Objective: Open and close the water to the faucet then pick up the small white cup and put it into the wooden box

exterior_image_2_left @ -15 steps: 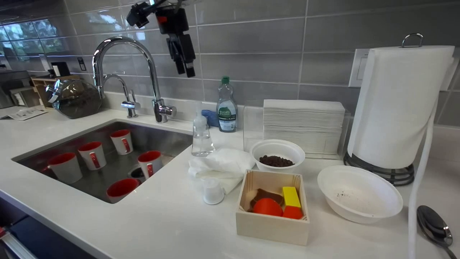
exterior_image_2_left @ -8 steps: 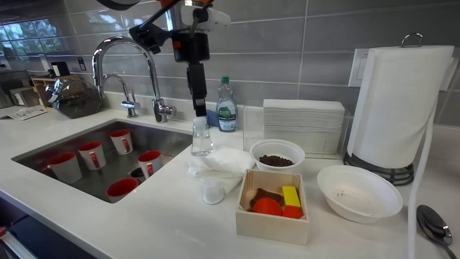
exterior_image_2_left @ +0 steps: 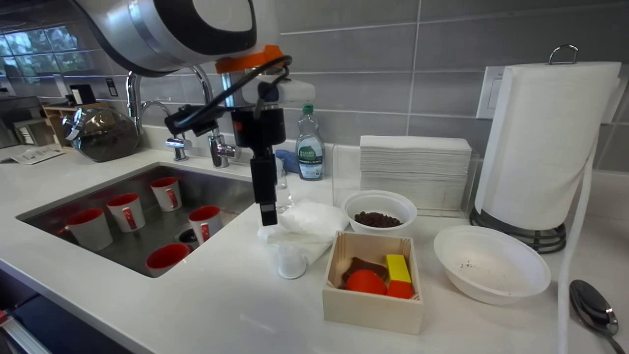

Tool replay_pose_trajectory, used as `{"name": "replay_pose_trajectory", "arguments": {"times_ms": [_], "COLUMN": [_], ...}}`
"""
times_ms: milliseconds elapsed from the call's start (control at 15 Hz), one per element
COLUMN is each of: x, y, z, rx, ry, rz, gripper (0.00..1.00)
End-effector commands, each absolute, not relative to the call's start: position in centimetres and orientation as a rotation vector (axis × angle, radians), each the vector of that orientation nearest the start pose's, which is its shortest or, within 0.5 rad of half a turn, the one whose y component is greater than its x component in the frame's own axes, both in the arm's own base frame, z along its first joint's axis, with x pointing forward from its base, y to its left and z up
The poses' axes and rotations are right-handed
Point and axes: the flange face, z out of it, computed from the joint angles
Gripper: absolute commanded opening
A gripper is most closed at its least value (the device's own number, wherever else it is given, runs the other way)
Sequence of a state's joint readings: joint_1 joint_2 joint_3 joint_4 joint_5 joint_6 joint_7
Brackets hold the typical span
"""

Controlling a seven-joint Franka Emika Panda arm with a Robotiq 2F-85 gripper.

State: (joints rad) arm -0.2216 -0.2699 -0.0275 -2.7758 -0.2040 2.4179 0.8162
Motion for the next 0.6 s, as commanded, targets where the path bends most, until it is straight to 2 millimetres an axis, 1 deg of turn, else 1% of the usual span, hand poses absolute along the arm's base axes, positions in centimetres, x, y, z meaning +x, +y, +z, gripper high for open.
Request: {"name": "replay_pose_trajectory", "arguments": {"times_ms": [0,200,400,533], "x": [36.7,36.6,36.1,35.9], "y": [-10.3,-11.3,-11.5,-11.6], "z": [27.1,25.6,23.9,23.1], "rx": [-2.937,-2.933,-2.954,-2.964], "ry": [1.459,1.484,1.494,1.497], "rz": [-0.063,-0.071,0.003,0.015], "gripper": [1.0,1.0,1.0,1.0]}}
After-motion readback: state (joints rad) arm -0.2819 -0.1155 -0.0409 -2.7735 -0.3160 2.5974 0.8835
